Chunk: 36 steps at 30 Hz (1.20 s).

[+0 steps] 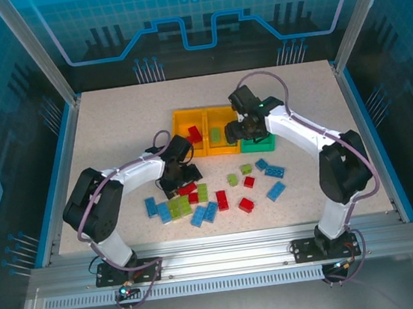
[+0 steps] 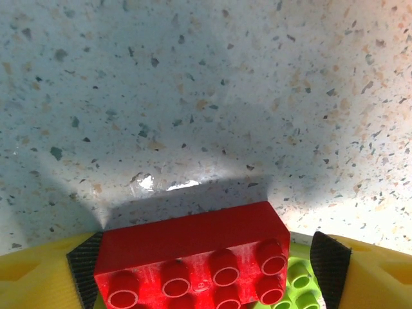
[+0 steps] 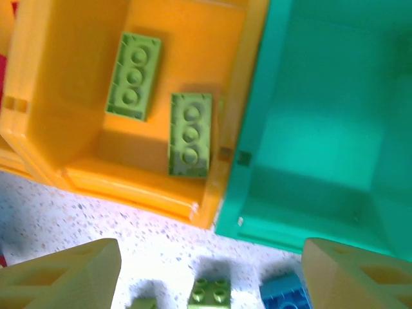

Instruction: Sort the legos into containers by color

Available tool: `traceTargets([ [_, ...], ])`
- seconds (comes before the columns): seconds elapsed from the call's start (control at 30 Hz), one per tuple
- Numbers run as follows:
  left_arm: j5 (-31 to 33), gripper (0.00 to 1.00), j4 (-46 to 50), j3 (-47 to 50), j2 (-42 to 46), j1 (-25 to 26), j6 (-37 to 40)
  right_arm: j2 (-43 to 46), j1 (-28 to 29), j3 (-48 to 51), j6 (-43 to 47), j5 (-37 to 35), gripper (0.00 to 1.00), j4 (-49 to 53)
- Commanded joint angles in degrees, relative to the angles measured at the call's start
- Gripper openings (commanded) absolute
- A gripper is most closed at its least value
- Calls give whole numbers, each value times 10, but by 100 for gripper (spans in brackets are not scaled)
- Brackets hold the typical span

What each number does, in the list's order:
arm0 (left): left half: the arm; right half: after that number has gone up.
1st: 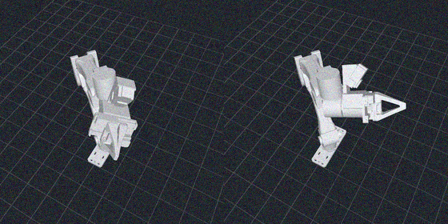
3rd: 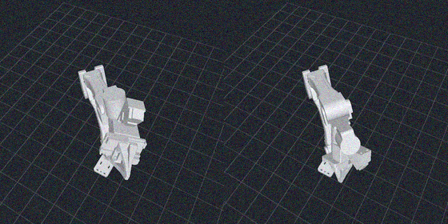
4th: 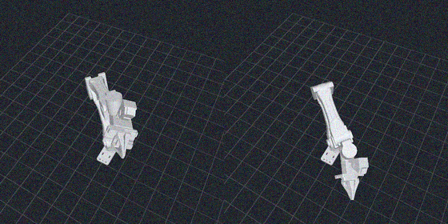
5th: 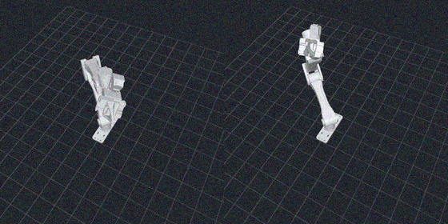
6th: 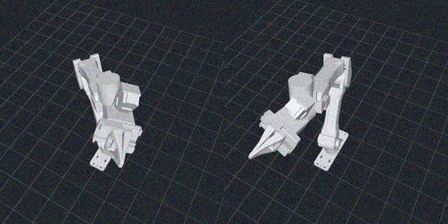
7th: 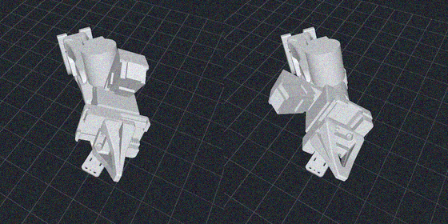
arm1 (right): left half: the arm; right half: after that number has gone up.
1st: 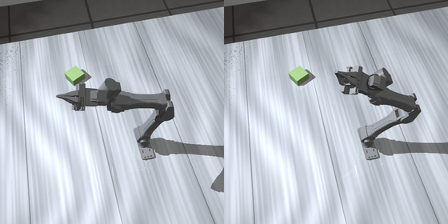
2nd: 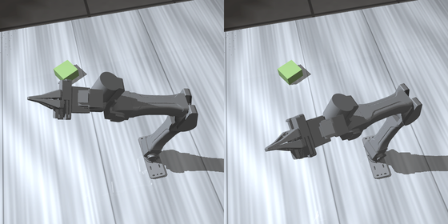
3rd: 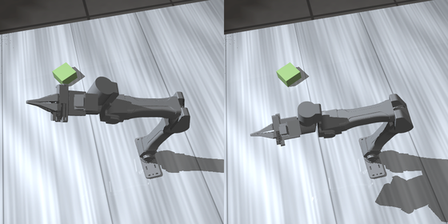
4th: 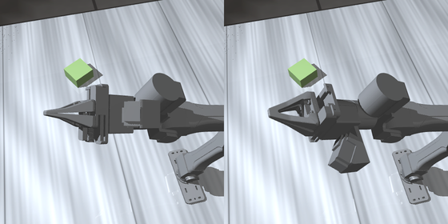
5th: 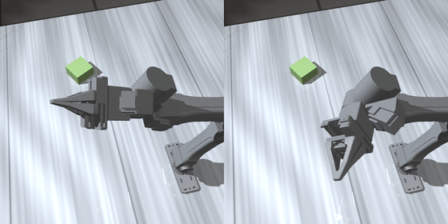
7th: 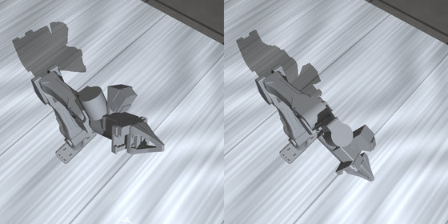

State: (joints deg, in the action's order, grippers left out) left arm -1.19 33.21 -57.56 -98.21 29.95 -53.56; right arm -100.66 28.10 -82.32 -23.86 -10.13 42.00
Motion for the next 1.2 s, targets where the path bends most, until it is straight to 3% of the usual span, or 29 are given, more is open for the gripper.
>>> traceTargets([
  [0.0,-15,84,15,-21,-14,5,14,48,-2,39,-8,-36,76,7],
  [0.27,-13,76,23,-23,-17,4,23,119,-2,131,-12,-71,77,3],
  [0.5,1,73,33,-33,-13,4,29,151,1,182,-36,-50,77,-1],
  [0.67,4,64,39,-49,-12,4,38,168,3,202,-50,-48,77,-4],
  [0.9,23,65,57,-72,-6,0,51,177,8,209,-60,-45,77,2],
  [1.17,46,66,101,-181,-6,-38,106,182,62,228,-115,-20,77,-3],
])
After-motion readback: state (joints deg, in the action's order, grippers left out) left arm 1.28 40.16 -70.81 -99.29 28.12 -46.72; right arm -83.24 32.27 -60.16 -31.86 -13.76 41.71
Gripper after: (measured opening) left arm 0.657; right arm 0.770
